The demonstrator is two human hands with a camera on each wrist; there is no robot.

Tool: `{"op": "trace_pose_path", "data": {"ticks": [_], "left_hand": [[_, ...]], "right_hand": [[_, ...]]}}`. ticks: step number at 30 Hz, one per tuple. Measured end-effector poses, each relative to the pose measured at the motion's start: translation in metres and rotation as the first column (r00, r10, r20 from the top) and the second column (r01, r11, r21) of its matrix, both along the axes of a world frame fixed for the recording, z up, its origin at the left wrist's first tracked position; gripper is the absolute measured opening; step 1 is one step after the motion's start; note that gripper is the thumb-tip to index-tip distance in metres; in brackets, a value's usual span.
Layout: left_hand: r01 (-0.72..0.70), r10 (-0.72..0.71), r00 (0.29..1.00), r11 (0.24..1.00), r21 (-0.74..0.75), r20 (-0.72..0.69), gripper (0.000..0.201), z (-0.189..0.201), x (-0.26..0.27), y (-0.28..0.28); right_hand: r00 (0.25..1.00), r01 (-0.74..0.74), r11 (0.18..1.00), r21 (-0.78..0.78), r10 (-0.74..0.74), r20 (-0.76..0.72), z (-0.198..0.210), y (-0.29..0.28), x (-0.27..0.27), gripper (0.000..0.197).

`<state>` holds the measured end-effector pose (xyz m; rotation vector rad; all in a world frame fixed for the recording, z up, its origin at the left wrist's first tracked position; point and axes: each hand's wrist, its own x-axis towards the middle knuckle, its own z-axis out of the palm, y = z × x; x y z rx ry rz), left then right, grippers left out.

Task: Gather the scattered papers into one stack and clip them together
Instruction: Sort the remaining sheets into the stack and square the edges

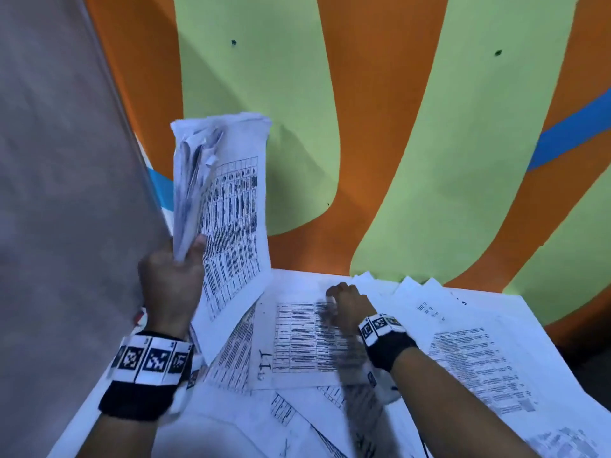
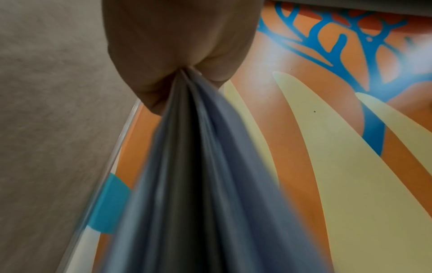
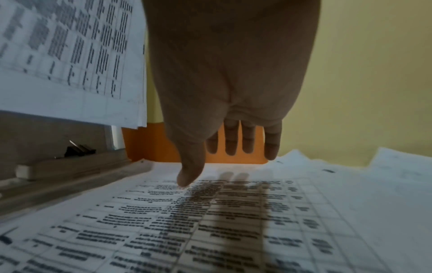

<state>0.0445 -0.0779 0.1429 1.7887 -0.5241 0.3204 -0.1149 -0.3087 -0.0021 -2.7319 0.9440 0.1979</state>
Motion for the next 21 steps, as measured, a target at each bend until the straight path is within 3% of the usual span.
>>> {"op": "trace_pose_path", "data": {"ticks": [3,7,14,16,18,21], "left_hand": [[0.022,-0.022,1.0,1.0,0.001,0.01,0.033,-0.005,0.01,0.006],[0.021,-0.021,1.0,1.0,-0.011,-0.017,0.02,-0.009,0.025,0.021],[-0.025,0.024,0.999,1.0,-0.011,-0.035,0.022,-0.013,0.031,0.033],[-0.023,0.023,0.999,1.0,-0.013,-0.038,0.022,-0.014,0.034,0.036],[-0.031,0.029,0.998,0.999,-0.025,-0.061,0.025,-0.015,0.04,0.038],[-0.032,0.028,0.996,0.998,-0.056,-0.084,0.029,-0.014,0.047,0.042]], "right_hand": [[0.991,-0.044,0.998,-0.034,0.04,-0.125,-0.015,-0.005,0.029,0.075],[0.985,0.041,0.994,0.098,-0.024,-0.173,-0.032,-0.012,0.047,0.07],[0.957,-0.111,0.992,-0.054,0.092,-0.274,-0.018,-0.02,0.047,0.07],[0.976,-0.122,0.99,-0.067,0.108,-0.188,-0.001,-0.02,0.042,0.053],[0.999,-0.053,0.998,-0.021,0.053,-0.002,0.02,-0.025,0.035,0.041],[0.955,0.051,0.991,0.126,-0.086,0.284,0.065,-0.031,0.017,0.029]]}}
